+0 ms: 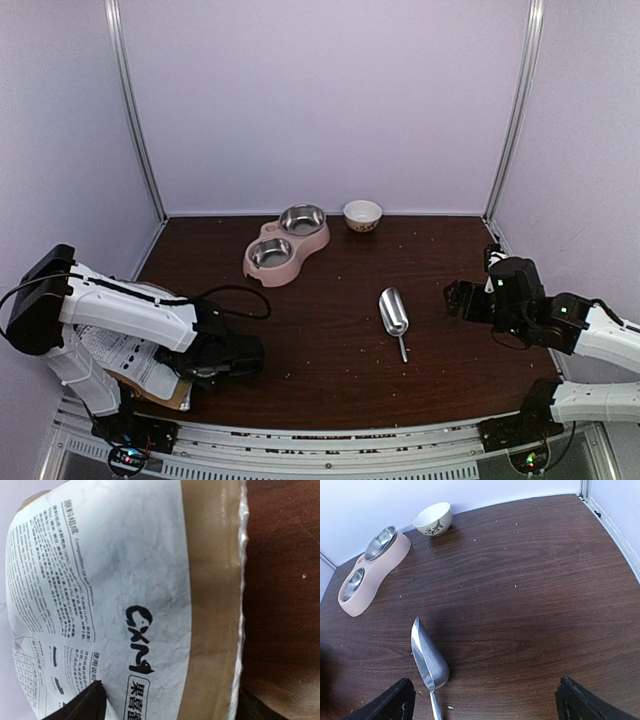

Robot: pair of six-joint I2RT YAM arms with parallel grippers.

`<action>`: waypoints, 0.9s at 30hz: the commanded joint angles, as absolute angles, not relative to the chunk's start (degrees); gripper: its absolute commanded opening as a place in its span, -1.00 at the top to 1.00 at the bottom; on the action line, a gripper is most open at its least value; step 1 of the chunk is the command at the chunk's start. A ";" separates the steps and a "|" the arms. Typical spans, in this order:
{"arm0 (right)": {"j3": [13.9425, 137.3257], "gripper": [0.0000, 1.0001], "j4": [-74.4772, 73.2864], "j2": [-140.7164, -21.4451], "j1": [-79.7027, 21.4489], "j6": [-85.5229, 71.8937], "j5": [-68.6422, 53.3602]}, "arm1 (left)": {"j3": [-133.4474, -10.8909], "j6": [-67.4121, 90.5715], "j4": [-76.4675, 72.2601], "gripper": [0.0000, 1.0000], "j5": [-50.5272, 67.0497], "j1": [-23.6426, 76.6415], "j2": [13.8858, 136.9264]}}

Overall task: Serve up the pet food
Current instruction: Adjust the pet food bag at the center of the board.

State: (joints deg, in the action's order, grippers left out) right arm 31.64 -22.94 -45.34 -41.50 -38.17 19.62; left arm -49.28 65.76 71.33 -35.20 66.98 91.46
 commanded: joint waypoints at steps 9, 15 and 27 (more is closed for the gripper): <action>31.66 -1.00 -23.10 -44.44 -41.84 -38.81 22.00 | -51.26 68.31 77.08 0.48 -38.10 67.24 92.16; 31.65 -1.00 -23.33 -44.03 -41.84 -38.46 22.30 | -53.33 68.64 78.71 0.98 -38.64 67.20 91.94; 31.23 -1.00 -24.32 -42.08 -41.79 -38.15 22.93 | -61.87 64.94 77.45 1.00 -37.56 67.31 90.46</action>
State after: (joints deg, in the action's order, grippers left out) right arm 31.64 -23.53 -43.51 -41.50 -37.98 21.08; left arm -55.53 67.29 79.00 -37.89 66.87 91.92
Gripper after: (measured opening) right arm 0.999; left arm 0.005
